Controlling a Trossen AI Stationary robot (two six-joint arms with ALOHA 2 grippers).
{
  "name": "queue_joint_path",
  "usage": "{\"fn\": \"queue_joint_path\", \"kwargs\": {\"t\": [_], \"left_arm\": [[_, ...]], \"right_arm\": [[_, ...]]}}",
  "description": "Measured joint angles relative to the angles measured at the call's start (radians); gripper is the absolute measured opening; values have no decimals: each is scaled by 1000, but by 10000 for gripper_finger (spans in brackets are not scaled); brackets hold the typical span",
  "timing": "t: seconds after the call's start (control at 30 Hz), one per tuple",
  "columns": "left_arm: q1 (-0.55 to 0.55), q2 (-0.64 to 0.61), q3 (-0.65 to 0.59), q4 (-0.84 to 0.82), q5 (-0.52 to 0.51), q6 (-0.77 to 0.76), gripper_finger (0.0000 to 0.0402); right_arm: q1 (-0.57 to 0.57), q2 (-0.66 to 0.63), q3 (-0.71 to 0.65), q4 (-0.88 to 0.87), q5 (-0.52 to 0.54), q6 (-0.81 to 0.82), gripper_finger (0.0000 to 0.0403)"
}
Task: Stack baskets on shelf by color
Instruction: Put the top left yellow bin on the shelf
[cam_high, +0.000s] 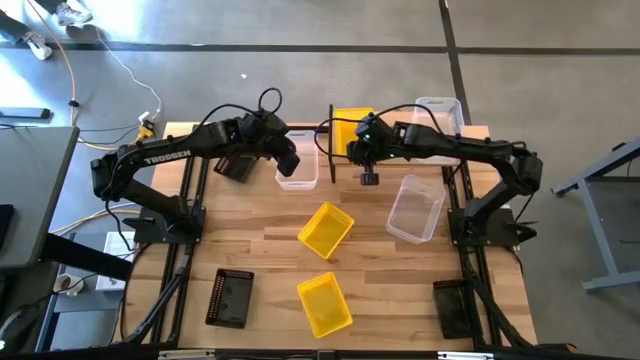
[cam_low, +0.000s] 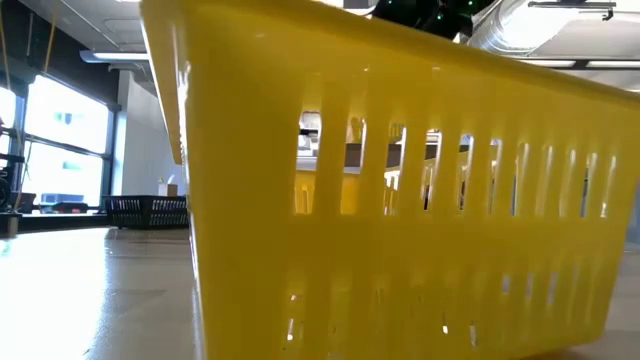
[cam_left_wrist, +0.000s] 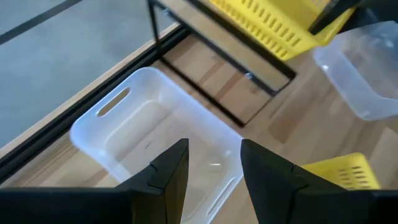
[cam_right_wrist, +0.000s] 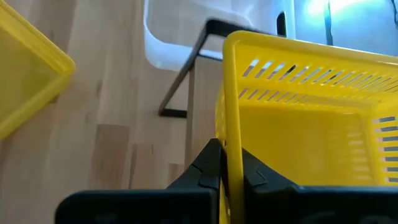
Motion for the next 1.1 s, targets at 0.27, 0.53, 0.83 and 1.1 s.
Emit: {"fn": "queue_joint_path", "kwargs": {"t": [0.27,0.53,0.83,1.1], "left_arm": [[41,0,0,-33,-16,-22,138],[78,0,0,-33,-5,-24,138],[106,0,0,-43,-1,-48,138],[106,0,0,-43,2,-47,138]], "right_arm": [[-12,15,0,3,-40,0,0],[-12,15,0,32,-39,11,0],[-12,15,0,36,-37,61,1],[-12,15,0,36,-37,54,0]]}}
